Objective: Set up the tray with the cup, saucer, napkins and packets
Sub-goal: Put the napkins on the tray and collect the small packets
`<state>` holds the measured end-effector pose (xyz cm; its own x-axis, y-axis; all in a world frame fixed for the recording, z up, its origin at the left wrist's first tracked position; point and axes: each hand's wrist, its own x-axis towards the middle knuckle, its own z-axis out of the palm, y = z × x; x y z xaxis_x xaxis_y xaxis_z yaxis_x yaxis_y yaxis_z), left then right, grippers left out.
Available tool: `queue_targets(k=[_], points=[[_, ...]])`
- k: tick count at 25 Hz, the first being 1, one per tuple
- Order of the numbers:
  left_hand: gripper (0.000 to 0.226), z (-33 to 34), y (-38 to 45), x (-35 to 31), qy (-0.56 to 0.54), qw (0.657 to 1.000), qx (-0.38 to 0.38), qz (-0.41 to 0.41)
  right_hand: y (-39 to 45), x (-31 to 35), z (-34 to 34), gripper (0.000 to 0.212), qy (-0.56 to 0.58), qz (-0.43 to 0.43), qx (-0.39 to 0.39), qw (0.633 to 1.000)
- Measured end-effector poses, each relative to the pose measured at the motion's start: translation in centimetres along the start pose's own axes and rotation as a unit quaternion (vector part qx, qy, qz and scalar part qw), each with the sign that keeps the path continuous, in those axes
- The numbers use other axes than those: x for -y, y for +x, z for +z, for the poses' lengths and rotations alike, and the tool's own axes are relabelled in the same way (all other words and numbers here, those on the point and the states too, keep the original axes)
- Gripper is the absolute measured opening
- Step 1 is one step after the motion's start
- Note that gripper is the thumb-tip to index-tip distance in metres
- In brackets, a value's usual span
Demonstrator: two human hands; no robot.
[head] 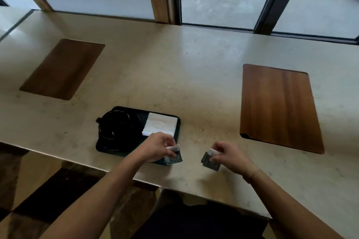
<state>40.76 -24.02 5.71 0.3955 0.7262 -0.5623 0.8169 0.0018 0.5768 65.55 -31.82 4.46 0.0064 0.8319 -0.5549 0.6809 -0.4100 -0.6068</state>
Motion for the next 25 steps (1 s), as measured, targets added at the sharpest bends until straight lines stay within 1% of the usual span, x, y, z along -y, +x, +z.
queue_targets(k=[2,5,10,14,19,22,25], points=[[0.023,-1.9,-0.2,2.3,-0.006,1.0,-0.002,0.002,0.7,2.7,1.9,0.015,0.004,-0.013,-0.002,1.0],[0.023,-3.6,-0.3,4.8,-0.003,1.0,0.005,0.008,1.4,5.7,4.2,0.014,0.019,-0.018,-0.025,0.999],[0.022,-4.5,0.3,6.6,0.068,0.997,0.012,0.037,2.0,8.9,7.4,0.011,0.029,-0.018,-0.067,0.997],[0.026,-4.3,0.8,7.0,0.097,0.995,0.011,0.032,3.2,9.7,9.0,0.013,0.032,-0.017,-0.059,0.998],[0.03,-4.1,1.0,7.5,0.105,0.994,-0.001,0.011,4.5,10.3,10.2,0.018,-0.012,-0.014,-0.059,0.998],[0.033,-3.8,1.1,7.9,0.154,0.988,-0.021,0.015,4.7,10.1,10.8,0.016,-0.057,-0.016,-0.064,0.996],[0.036,-3.6,1.2,8.2,0.219,0.974,-0.041,0.035,4.9,10.0,11.4,0.016,-0.081,-0.025,-0.093,0.992]])
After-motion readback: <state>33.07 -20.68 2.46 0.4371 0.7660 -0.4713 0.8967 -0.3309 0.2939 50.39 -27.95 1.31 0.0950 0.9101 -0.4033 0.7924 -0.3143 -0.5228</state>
